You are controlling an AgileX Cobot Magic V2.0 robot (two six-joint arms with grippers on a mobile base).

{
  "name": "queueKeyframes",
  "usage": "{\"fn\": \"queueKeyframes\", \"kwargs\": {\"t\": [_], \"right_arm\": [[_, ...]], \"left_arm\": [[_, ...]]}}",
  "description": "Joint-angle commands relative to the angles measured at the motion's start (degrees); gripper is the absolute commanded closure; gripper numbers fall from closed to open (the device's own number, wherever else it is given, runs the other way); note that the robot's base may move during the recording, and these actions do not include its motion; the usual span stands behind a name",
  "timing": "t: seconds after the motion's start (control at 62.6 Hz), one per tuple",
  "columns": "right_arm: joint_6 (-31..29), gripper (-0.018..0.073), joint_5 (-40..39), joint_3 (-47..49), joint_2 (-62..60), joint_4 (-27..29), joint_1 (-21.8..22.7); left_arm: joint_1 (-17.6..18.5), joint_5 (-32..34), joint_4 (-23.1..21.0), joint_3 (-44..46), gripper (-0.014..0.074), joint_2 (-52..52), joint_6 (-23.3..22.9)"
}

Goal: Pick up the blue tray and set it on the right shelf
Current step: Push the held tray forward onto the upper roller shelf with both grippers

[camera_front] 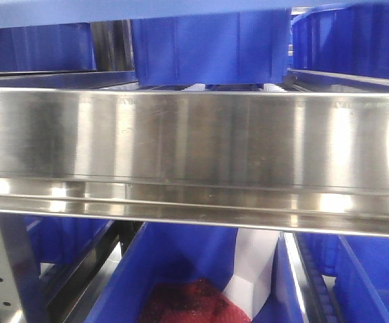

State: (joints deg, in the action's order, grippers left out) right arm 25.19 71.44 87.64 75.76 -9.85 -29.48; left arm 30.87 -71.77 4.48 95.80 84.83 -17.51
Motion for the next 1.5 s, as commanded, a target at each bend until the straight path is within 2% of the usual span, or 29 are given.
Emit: {"fn": "queueKeyframes", "kwargs": {"t": [0.0,0.208,0.431,0.543,0.639,0.703,0.767,0.91,1.054,1.182,1.342,1.422,1.485], "right_arm": [[-1.94,0.0537,-5.92,2.48,1.69,1.46,0.94],[-1.94,0.0537,-6.93,2.48,8.44,2.69,4.4],[-1.94,0.0536,-8.91,2.48,12.6,3.15,4.52],[-1.94,0.0536,-9.95,2.48,13.47,3.26,4.52],[-1.94,0.0522,-11.49,2.48,13.63,3.4,4.52],[-1.94,0.0454,-12.19,2.48,13.63,3.63,4.52],[-1.94,0.0333,-12.41,2.48,13.63,3.63,4.52],[-1.94,-0.0061,-12.35,2.48,13.63,3.58,4.52],[-1.94,-0.0034,-12.09,2.48,13.63,2.63,4.53],[-1.94,-0.0034,-11.82,2.48,13.57,1.82,4.53],[-1.94,-0.0018,-11.39,2.48,11.61,1.83,4.53],[-2.4,0.0034,-10.9,2.32,9.98,1.83,4.32],[-2.98,0.0116,-10.47,1.84,8.18,1.83,4.27]], "left_arm": [[0.81,3.59,2.38,5.59,0.0645,2.47,1.73],[-3.31,2.95,1.98,7.65,0.0645,8.79,1.87],[-7.38,2.67,-4.48,7.65,0.0629,12.06,5.69],[-8.26,3.21,-5.56,7.65,0.0526,12.71,7.37],[-8.26,3.9,-5.04,7.65,0.0358,12.91,7.65],[-8.26,4.35,-4.48,7.65,0.0274,13.16,7.65],[-8.26,4.58,-4.48,7.65,0.0218,13.25,7.65],[-8.26,5.05,-4.48,7.65,0.014,13.25,7.75],[-8.26,5.16,-4.48,7.65,0.0131,13.25,8.18],[-8.26,4.42,-1.21,7.65,0.0132,13.25,8.31],[-8.26,3.26,-1.22,7.65,0.014,11.51,9.02],[-7.77,2.32,-1.92,7.65,0.0181,9.19,11.26],[-6.71,2.15,-2.31,6.98,0.0228,6.81,12.73]]}}
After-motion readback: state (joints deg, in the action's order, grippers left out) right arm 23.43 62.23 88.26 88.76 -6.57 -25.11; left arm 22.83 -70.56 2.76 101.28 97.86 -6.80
